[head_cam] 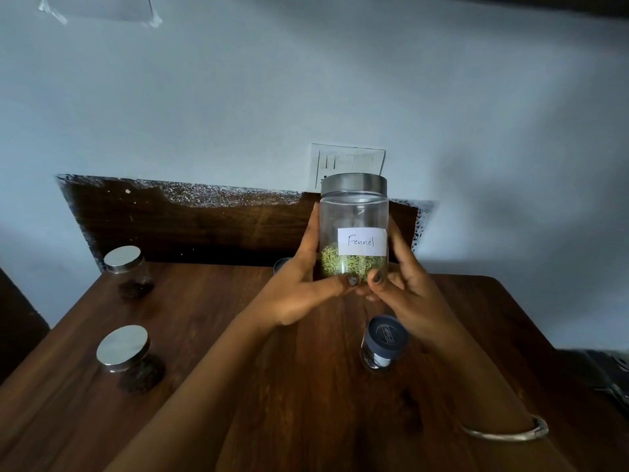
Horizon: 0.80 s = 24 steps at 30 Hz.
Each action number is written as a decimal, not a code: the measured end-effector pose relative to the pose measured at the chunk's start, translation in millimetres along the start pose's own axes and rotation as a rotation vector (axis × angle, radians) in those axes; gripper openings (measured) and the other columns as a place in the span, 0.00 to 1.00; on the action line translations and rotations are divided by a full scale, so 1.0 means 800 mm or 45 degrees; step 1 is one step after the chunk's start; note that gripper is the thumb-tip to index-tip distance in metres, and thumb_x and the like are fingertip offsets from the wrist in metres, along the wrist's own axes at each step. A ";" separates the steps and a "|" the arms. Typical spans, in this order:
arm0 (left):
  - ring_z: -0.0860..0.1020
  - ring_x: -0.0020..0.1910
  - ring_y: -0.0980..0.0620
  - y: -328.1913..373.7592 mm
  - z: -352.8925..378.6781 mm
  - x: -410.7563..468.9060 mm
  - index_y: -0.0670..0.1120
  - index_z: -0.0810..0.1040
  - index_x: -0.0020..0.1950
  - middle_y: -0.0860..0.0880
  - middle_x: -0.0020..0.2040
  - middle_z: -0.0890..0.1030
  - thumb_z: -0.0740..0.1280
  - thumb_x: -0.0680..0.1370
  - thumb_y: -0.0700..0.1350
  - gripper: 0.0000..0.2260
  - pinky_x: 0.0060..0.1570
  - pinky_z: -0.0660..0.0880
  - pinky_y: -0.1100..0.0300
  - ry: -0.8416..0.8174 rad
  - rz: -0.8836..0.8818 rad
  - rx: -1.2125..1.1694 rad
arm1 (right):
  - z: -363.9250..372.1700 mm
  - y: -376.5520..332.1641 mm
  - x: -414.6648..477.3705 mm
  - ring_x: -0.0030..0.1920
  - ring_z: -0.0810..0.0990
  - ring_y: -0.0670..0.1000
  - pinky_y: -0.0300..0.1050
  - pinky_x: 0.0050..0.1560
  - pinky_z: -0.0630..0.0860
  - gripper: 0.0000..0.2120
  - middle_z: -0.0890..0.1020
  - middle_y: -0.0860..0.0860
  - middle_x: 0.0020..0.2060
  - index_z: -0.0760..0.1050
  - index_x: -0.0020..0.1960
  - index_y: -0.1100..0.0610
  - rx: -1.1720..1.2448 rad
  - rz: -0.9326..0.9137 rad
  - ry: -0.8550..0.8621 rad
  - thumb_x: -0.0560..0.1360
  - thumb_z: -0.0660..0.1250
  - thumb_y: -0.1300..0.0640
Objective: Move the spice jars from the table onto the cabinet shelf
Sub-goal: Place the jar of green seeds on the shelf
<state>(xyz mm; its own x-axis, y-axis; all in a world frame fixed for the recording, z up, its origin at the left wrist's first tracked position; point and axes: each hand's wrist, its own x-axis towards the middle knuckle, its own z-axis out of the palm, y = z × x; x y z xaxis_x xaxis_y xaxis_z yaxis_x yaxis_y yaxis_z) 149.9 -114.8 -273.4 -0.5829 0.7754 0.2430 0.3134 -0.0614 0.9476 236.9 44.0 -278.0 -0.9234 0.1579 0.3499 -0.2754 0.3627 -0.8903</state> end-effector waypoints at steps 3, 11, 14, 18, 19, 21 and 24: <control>0.78 0.56 0.61 0.004 -0.007 0.001 0.65 0.40 0.73 0.62 0.59 0.77 0.71 0.67 0.57 0.47 0.54 0.78 0.60 0.088 -0.016 0.206 | -0.004 -0.001 -0.001 0.50 0.83 0.46 0.37 0.47 0.77 0.47 0.75 0.51 0.64 0.43 0.75 0.45 0.023 -0.002 -0.038 0.67 0.68 0.37; 0.82 0.47 0.46 0.005 -0.011 -0.001 0.63 0.45 0.75 0.52 0.50 0.83 0.73 0.63 0.57 0.48 0.46 0.78 0.39 0.129 0.014 0.220 | -0.012 0.000 0.002 0.55 0.81 0.53 0.58 0.55 0.78 0.45 0.78 0.49 0.61 0.40 0.75 0.43 -0.180 -0.024 -0.084 0.70 0.66 0.46; 0.82 0.48 0.46 0.007 -0.012 0.005 0.61 0.46 0.75 0.50 0.52 0.83 0.74 0.64 0.53 0.48 0.50 0.77 0.40 0.155 0.029 0.256 | -0.017 -0.007 0.008 0.44 0.83 0.43 0.37 0.46 0.80 0.46 0.79 0.50 0.56 0.40 0.74 0.41 -0.325 -0.061 -0.032 0.67 0.66 0.41; 0.83 0.48 0.48 0.021 -0.018 0.020 0.64 0.45 0.74 0.51 0.55 0.82 0.73 0.65 0.53 0.47 0.50 0.79 0.45 0.196 0.090 0.341 | -0.023 -0.018 0.024 0.34 0.78 0.33 0.23 0.34 0.71 0.43 0.74 0.47 0.59 0.43 0.71 0.36 -0.403 -0.147 0.088 0.66 0.68 0.42; 0.82 0.50 0.50 0.027 -0.021 0.027 0.64 0.44 0.74 0.52 0.58 0.81 0.73 0.66 0.53 0.47 0.52 0.79 0.47 0.200 0.125 0.373 | -0.026 -0.022 0.030 0.36 0.78 0.33 0.23 0.35 0.71 0.43 0.72 0.43 0.61 0.44 0.70 0.35 -0.407 -0.167 0.106 0.66 0.68 0.43; 0.81 0.51 0.54 0.039 -0.029 0.045 0.60 0.43 0.75 0.51 0.62 0.79 0.74 0.68 0.51 0.48 0.52 0.79 0.56 0.204 0.187 0.462 | -0.034 -0.031 0.044 0.41 0.78 0.32 0.22 0.38 0.71 0.42 0.71 0.38 0.58 0.44 0.70 0.35 -0.432 -0.192 0.143 0.66 0.68 0.44; 0.82 0.48 0.54 0.068 -0.041 0.079 0.59 0.40 0.75 0.48 0.58 0.81 0.73 0.70 0.49 0.48 0.42 0.75 0.70 0.254 0.252 0.608 | -0.052 -0.054 0.074 0.48 0.76 0.30 0.21 0.42 0.70 0.43 0.74 0.42 0.60 0.43 0.71 0.35 -0.497 -0.216 0.229 0.66 0.67 0.43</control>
<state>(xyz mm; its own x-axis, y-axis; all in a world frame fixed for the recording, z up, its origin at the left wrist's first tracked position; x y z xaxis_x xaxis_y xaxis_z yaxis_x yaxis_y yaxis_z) 105.8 -89.9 -199.4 -0.5946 0.6410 0.4854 0.7094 0.1340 0.6920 205.2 76.2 -207.0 -0.8032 0.2108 0.5572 -0.2657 0.7103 -0.6518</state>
